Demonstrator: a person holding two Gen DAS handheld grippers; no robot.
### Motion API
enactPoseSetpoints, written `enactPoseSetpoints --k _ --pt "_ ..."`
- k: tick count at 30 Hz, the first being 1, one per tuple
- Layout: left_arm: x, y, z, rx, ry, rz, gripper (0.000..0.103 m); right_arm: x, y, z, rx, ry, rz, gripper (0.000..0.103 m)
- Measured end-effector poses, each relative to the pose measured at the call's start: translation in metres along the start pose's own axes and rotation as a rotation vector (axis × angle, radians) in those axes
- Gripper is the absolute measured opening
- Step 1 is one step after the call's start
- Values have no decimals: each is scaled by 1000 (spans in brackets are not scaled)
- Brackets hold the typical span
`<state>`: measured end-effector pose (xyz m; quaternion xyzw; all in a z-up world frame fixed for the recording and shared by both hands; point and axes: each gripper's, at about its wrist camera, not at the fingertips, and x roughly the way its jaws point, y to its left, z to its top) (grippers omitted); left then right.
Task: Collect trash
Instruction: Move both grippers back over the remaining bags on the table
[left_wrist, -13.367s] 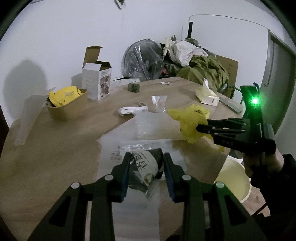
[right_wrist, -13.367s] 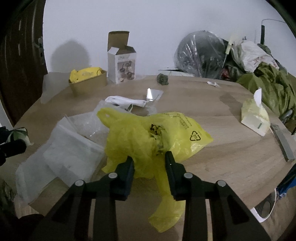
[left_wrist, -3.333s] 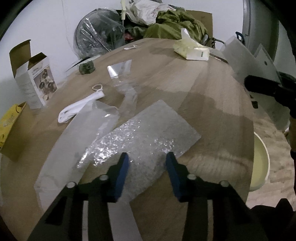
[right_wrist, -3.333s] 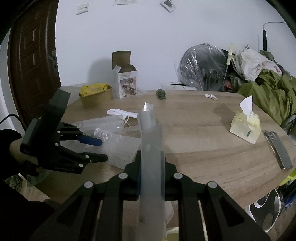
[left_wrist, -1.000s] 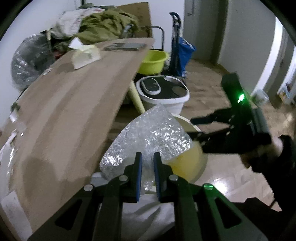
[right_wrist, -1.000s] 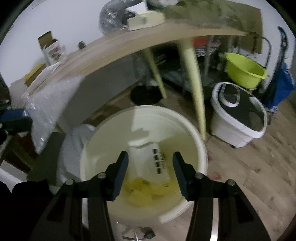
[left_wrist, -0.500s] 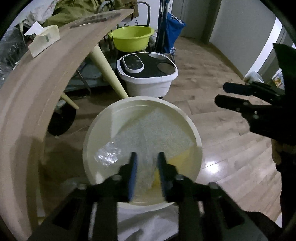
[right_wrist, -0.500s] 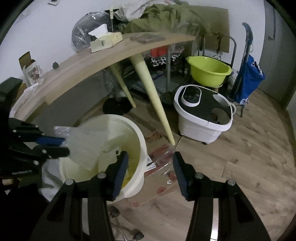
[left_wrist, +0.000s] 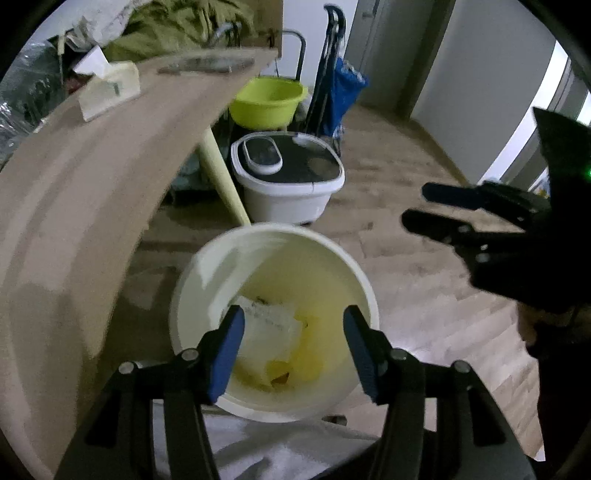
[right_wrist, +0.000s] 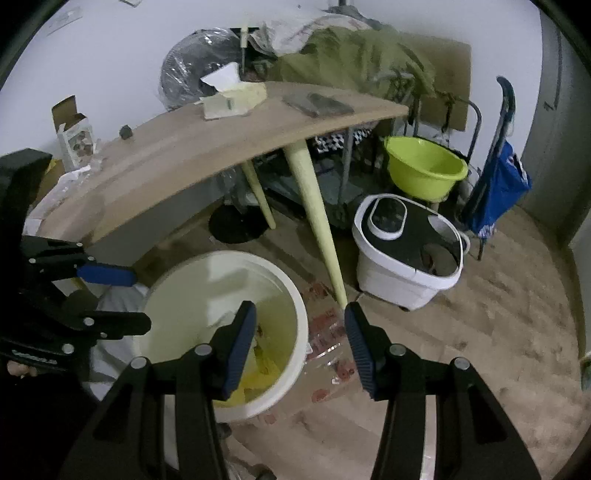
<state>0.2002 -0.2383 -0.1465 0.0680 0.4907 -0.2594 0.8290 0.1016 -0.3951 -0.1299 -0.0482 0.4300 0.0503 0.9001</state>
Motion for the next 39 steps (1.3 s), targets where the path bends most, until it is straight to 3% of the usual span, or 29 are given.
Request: enactPoseSetpoints --k 7,18,30,39 --pt "-44 19 -3 -39 -101 37 56 -6 28 27 -64 -40 26 47" --pt "-102 61 -31 -142 -188 134 56 -1 88 65 -177 -79 106 47" --pt "-170 132 -99 -349 -294 286 56 10 184 103 -351 -102 241 48" --pt "-203 185 -146 -495 -317 372 57 25 262 126 -471 -102 338 52"
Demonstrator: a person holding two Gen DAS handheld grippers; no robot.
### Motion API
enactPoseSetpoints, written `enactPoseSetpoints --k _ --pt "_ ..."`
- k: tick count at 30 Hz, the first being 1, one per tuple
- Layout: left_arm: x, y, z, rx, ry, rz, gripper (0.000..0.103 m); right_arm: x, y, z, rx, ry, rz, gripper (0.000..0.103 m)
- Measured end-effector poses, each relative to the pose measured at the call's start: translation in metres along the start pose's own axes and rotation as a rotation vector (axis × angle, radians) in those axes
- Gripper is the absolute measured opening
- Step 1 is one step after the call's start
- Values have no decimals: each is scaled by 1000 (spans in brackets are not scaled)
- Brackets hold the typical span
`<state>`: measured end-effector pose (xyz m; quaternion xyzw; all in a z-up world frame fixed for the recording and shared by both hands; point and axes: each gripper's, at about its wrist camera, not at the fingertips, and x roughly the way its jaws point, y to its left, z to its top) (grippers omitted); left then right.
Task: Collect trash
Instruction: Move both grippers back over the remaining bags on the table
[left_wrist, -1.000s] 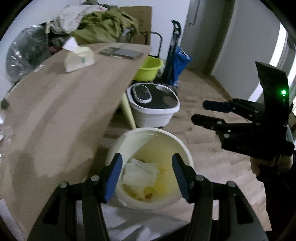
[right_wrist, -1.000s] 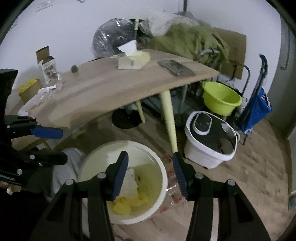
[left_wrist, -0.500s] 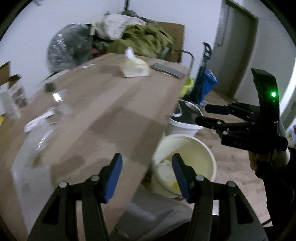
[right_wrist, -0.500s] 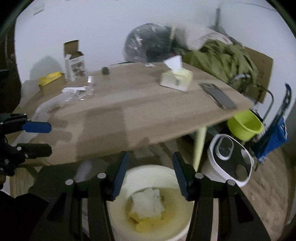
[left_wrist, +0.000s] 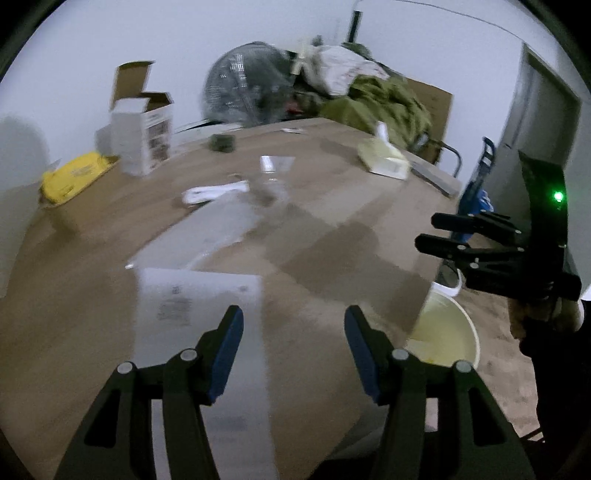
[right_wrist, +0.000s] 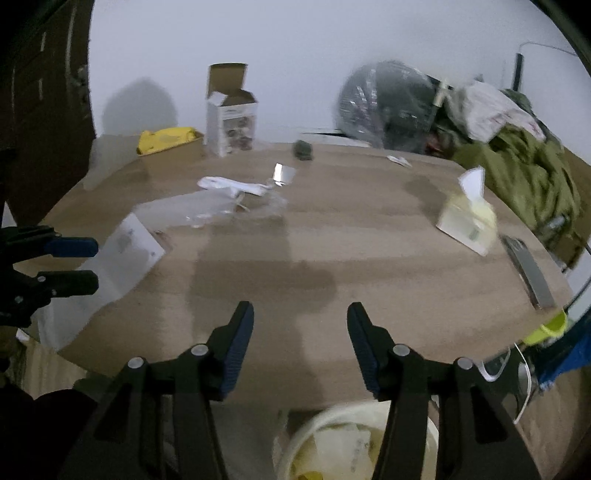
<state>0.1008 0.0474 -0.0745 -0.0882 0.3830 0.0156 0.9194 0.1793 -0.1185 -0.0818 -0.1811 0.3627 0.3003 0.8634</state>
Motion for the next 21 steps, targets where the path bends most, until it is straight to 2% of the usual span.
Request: enactPoseSetpoints --k 6,10,21 --pt "-3 31 5 -46 -14 45 61 29 14 29 -19 4 33 53" --pt "-1 52 15 -71 -23 46 63 48 19 48 -24 8 42 53" --pt "20 82 42 6 13 67 67 97 25 76 -9 44 56 53"
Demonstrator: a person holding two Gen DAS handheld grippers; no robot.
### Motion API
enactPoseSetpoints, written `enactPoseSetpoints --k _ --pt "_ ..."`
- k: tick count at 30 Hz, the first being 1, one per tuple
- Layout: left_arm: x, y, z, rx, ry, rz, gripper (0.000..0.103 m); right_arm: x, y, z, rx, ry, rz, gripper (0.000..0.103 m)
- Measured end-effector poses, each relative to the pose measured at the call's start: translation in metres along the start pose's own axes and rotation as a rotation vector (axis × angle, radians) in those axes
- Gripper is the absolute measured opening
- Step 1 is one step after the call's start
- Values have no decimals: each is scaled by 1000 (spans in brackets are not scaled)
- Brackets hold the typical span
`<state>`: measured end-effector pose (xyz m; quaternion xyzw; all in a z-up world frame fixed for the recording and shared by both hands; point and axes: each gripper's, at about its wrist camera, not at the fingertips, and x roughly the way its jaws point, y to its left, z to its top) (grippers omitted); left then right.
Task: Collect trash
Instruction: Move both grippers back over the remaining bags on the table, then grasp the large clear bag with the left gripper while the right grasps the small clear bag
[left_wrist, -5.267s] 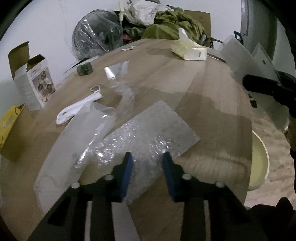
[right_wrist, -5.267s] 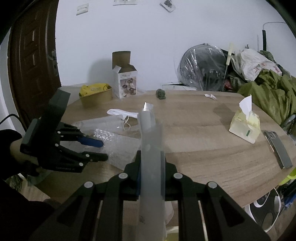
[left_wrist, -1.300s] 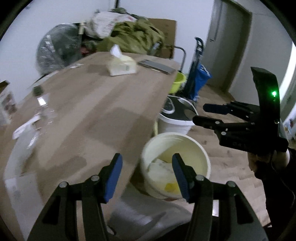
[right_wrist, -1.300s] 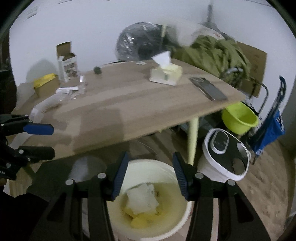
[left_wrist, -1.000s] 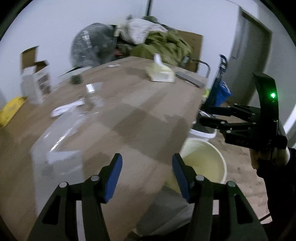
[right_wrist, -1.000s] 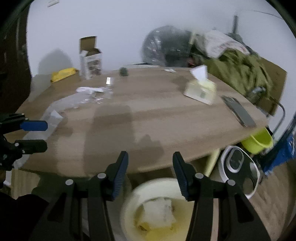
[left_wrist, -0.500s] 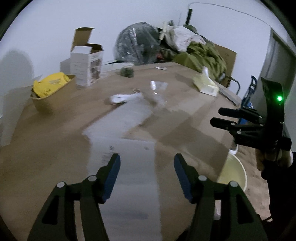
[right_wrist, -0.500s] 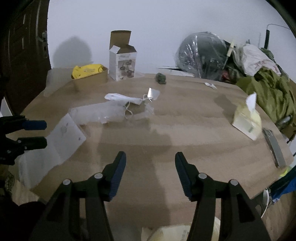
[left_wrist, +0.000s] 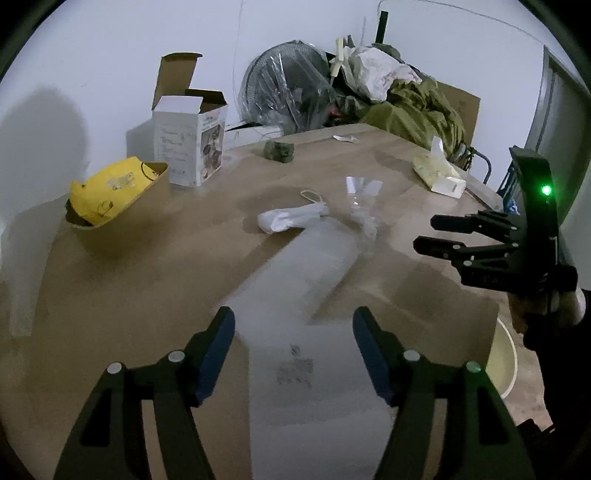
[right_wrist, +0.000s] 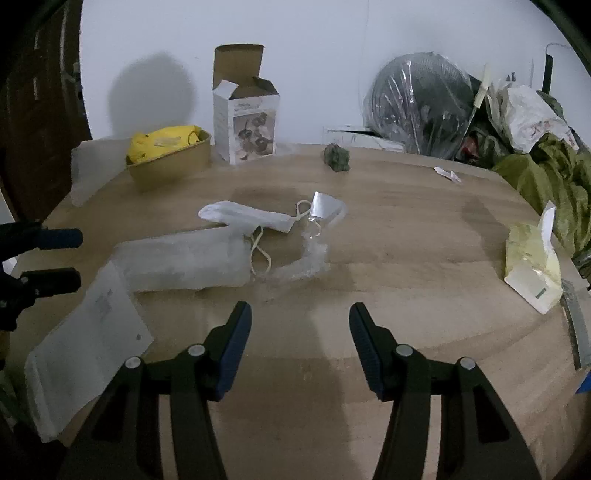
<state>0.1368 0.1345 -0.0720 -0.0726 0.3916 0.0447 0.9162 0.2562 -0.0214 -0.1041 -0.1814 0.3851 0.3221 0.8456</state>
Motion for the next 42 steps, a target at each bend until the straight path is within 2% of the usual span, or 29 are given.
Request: enactPoseSetpoints --k 8,13,15,19,32,37,42 --pt "34 6 19 98 57 2 69 23 -15 15 58 15 12 53" --pt "52 -1 31 157 75 -4 70 38 -27 21 102 30 23 53" --pt "61 -6 35 192 94 -20 72 43 -31 23 123 34 34 53" --pt "77 -14 39 238 121 -6 75 56 -36 28 137 45 45 53" --pt "94 -32 41 310 167 -40 76 75 -37 38 146 70 88 53" --pt "103 -30 43 304 187 -30 76 77 -38 41 152 68 98 53" --pt "105 -29 42 304 200 -68 76 81 -36 41 151 78 108 52"
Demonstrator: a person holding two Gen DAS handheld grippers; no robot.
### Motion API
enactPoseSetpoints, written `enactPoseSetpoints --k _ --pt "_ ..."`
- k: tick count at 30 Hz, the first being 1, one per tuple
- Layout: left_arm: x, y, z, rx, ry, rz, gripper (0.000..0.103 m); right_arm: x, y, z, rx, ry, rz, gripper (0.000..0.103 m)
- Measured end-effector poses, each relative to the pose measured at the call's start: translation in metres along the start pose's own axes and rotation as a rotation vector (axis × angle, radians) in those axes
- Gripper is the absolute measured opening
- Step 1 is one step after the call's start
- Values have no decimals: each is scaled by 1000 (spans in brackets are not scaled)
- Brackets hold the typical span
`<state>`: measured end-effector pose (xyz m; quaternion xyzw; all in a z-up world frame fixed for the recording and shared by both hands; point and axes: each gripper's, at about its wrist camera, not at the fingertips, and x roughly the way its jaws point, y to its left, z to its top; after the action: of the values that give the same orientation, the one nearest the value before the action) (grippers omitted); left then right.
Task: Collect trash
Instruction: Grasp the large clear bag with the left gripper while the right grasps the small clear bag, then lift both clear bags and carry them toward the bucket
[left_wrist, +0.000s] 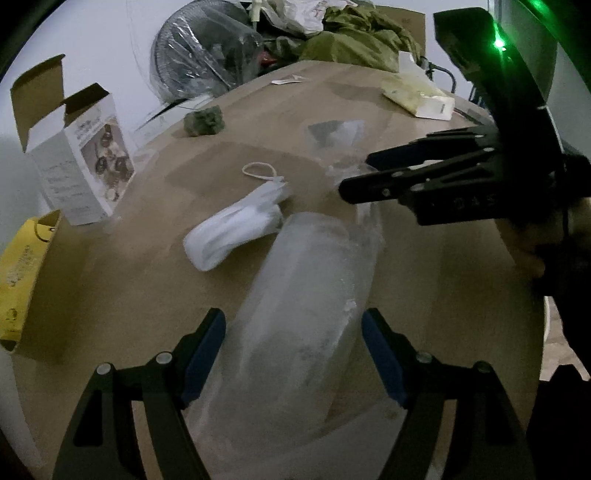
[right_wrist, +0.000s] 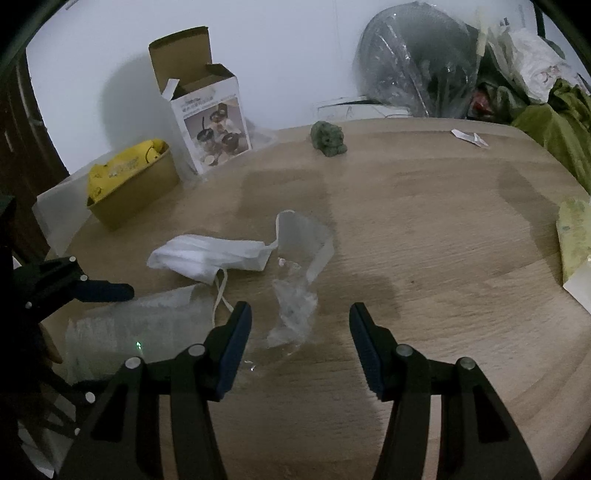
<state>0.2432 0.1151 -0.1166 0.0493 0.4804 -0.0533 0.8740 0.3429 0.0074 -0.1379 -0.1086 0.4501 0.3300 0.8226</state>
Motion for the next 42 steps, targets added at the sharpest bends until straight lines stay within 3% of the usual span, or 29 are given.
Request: enactPoseSetpoints --k 13,29,42 --pt "8 3 1 -5 19 -17 78 1 4 -3 -35 7 4 26" --pt "13 2 2 44 27 -30 78 -13 -1 -1 -39 -40 -9 24" --pt "-15 -5 15 52 -74 -3 73 -39 -6 -3 -25 -90 -33 24"
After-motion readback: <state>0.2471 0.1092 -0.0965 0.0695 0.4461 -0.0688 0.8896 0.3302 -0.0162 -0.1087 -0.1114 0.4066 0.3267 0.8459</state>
